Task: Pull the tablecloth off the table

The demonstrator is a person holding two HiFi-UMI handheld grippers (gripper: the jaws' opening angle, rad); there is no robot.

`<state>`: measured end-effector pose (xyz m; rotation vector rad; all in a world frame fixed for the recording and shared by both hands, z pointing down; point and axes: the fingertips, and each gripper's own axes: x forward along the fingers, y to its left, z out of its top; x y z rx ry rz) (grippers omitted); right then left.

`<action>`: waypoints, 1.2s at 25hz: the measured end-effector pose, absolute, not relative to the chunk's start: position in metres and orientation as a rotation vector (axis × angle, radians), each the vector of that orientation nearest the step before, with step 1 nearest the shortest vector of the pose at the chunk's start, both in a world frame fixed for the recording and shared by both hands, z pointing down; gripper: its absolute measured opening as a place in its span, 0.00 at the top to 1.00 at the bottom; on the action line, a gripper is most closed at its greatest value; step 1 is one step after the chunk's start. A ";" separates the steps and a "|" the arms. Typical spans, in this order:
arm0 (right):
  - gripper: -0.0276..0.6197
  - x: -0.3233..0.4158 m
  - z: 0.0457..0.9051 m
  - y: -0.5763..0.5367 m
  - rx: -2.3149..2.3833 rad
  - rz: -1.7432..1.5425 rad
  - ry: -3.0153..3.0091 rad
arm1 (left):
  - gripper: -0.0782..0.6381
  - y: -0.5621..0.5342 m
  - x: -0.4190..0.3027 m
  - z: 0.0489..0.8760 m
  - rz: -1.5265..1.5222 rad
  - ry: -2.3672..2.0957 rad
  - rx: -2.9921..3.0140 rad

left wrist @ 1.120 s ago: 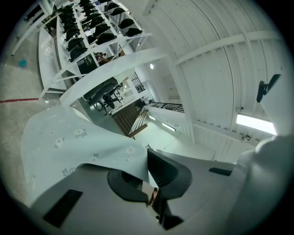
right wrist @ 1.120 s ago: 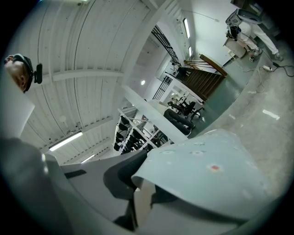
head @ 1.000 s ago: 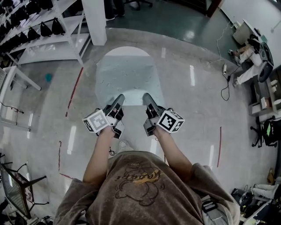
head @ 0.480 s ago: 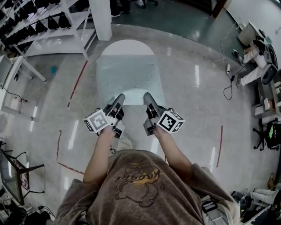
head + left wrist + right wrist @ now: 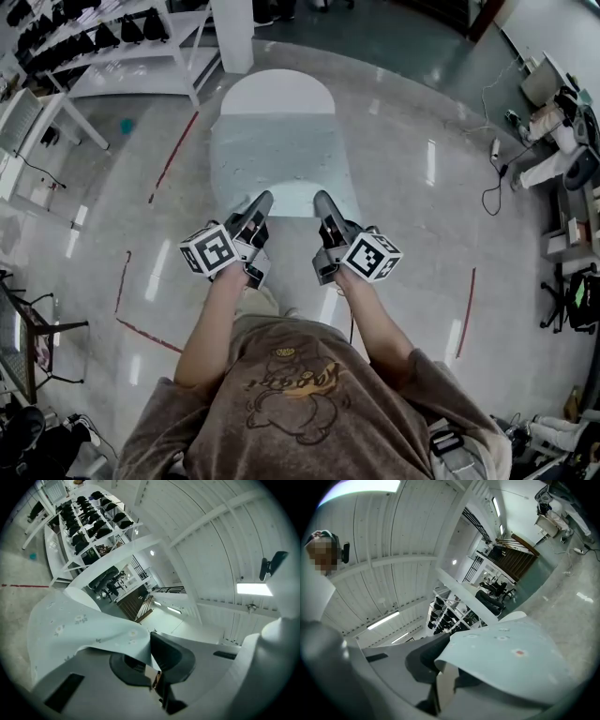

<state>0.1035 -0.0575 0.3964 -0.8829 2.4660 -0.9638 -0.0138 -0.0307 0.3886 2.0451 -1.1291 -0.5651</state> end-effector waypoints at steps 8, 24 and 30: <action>0.91 0.100 0.388 -0.027 -0.882 -0.962 2.472 | 0.86 0.001 -0.016 0.377 -0.539 -1.120 2.057; 0.89 0.095 0.330 0.003 -1.049 -0.746 2.554 | 0.86 0.027 -0.019 0.314 -0.519 -1.119 2.199; 0.89 0.090 0.298 0.010 -1.063 -0.658 2.586 | 0.86 0.035 -0.023 0.281 -0.538 -1.130 2.285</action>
